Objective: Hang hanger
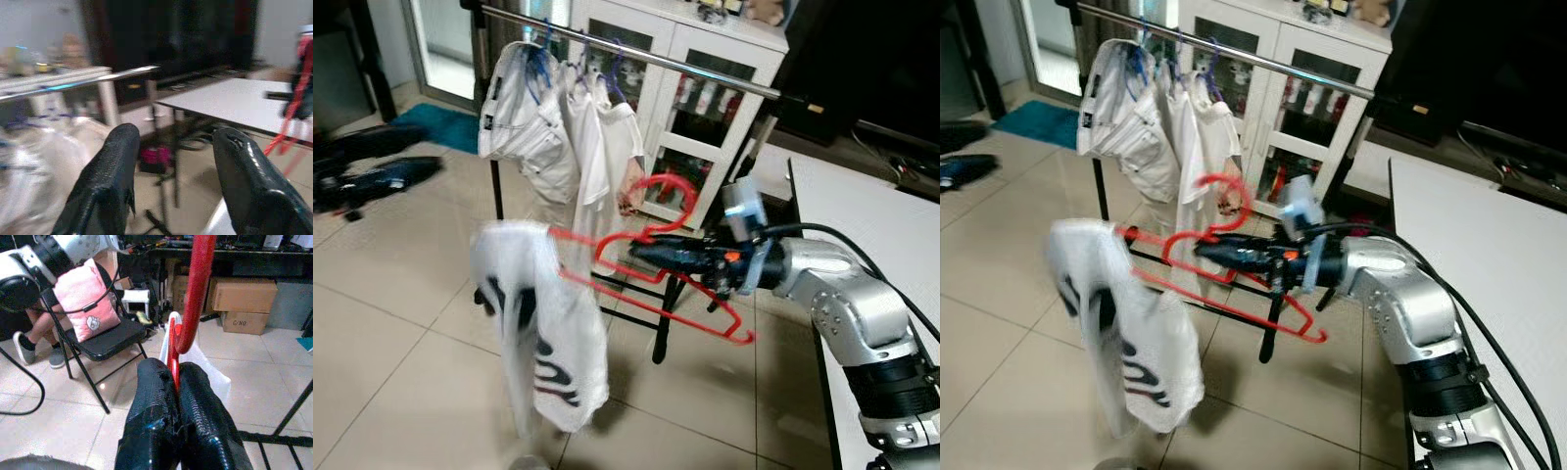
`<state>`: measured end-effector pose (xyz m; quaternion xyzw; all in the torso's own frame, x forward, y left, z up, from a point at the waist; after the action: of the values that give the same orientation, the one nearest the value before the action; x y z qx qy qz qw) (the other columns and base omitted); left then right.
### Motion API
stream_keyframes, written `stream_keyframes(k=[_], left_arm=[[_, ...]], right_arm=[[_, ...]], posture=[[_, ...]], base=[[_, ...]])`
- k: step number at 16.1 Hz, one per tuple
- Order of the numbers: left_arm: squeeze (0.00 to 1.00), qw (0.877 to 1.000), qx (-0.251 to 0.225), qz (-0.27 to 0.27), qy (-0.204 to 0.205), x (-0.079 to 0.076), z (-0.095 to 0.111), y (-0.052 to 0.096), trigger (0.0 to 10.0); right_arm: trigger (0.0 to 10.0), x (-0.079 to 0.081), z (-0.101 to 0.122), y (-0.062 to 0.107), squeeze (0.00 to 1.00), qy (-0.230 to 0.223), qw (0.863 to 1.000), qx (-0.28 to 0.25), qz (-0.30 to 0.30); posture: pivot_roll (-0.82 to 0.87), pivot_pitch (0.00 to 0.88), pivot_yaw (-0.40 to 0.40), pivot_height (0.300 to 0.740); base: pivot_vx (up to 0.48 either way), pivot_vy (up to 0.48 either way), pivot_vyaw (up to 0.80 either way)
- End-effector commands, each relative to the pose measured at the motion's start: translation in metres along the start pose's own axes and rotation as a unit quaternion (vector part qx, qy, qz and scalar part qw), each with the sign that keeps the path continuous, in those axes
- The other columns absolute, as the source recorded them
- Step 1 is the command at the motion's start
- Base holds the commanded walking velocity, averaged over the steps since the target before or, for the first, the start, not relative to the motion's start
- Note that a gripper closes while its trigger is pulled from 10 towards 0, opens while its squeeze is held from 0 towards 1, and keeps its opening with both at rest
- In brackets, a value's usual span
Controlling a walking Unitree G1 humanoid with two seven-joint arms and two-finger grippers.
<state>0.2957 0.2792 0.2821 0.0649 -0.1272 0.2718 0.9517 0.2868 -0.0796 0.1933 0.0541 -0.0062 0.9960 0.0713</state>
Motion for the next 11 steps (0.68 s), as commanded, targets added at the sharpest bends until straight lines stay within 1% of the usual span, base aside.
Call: stream_keyframes(k=[1, 2, 3, 4, 5, 6, 7, 8, 9, 10, 11], left_arm=[[1.0, 0.998, 0.03, -0.057, 0.003, -0.008, -0.003, -0.013, 10.0], [1.0, 0.994, 0.044, -0.096, 0.002, -0.012, -0.008, -0.021, 10.0], [1.0, 0.99, 0.046, -0.131, 0.013, -0.017, -0.01, -0.027, 10.0], [1.0, 0.987, 0.044, -0.152, 0.022, -0.021, -0.01, -0.029, 10.0], [0.91, 0.982, 0.041, -0.184, 0.034, -0.027, -0.01, -0.034, 10.0], [0.05, 0.977, 0.043, -0.206, 0.041, -0.032, -0.01, -0.04, 10.0], [0.0, 0.973, 0.056, -0.22, 0.04, -0.037, -0.013, -0.044, 10.0], [0.0, 0.971, 0.065, -0.226, 0.04, -0.038, -0.016, -0.045, 10.0], [0.0, 0.965, 0.098, -0.242, 0.02, -0.044, -0.027, -0.047, 10.0], [0.0, 0.962, 0.115, -0.247, 0.009, -0.045, -0.031, -0.047, 10.0], [0.0, 0.962, 0.119, -0.247, 0.007, -0.044, -0.031, -0.048, 0.0]], right_arm=[[10.0, 0.003, 0.017, -0.001, 0.0, 0.043, 0.999, -0.006, 0.01], [10.0, 0.006, 0.02, -0.003, 0.0, 0.05, 0.999, -0.009, 0.017], [10.0, 0.008, 0.021, -0.004, 0.0, 0.056, 0.998, -0.01, 0.022], [10.0, 0.008, 0.022, -0.005, 0.0, 0.058, 0.998, -0.01, 0.023], [10.0, 0.008, 0.021, -0.005, 0.0, 0.063, 0.998, -0.007, 0.024], [10.0, 0.008, 0.021, -0.006, 0.0, 0.066, 0.998, -0.005, 0.021], [10.0, 0.008, 0.021, -0.006, 0.0, 0.069, 0.997, -0.004, 0.02], [10.0, 0.008, 0.021, -0.006, 0.0, 0.07, 0.997, -0.004, 0.02], [10.0, 0.01, 0.02, -0.007, 0.0, 0.073, 0.997, -0.004, 0.022], [10.0, 0.01, 0.02, -0.007, 0.0, 0.075, 0.997, -0.002, 0.022], [10.0, 0.01, 0.02, -0.008, 0.0, 0.076, 0.997, -0.001, 0.022]], posture=[[0.07, 0.0, -0.12, 0.74], [0.07, 0.0, -0.108, 0.74], [0.07, 0.0, -0.095, 0.74], [0.06, 0.0, -0.088, 0.74], [0.06, 0.0, -0.079, 0.74], [0.06, 0.0, -0.073, 0.74], [0.06, 0.0, -0.068, 0.74], [0.06, 0.0, -0.065, 0.74], [0.06, 0.0, -0.062, 0.74], [0.06, 0.0, -0.062, 0.74], [0.06, 0.0, -0.063, 0.74]], base=[[0.0, 0.0, 0.0], [0.0, 0.0, 0.0], [0.0, 0.0, 0.0], [0.0, 0.0, 0.0], [0.0, 0.0, 0.0], [0.0, 0.0, 0.0], [0.0, 0.0, 0.0], [0.0, 0.0, 0.0], [0.0, 0.0, 0.0], [0.0, 0.0, 0.0], [0.0, 0.0, 0.0]])
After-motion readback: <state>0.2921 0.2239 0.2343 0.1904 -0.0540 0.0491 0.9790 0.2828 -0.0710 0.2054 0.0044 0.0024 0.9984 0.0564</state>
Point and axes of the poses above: a point about 5 cm out from each wrist's last joint towards the gripper, its own y axis pointing back from the gripper into the wrist, its own z axis along the axis of the wrist's last joint, x = y × z, the point moved 3 cm from there along -y, pointing out of the wrist towards the gripper, and after that the axes turned 4 degrees about -y, right-handed, at the moved point
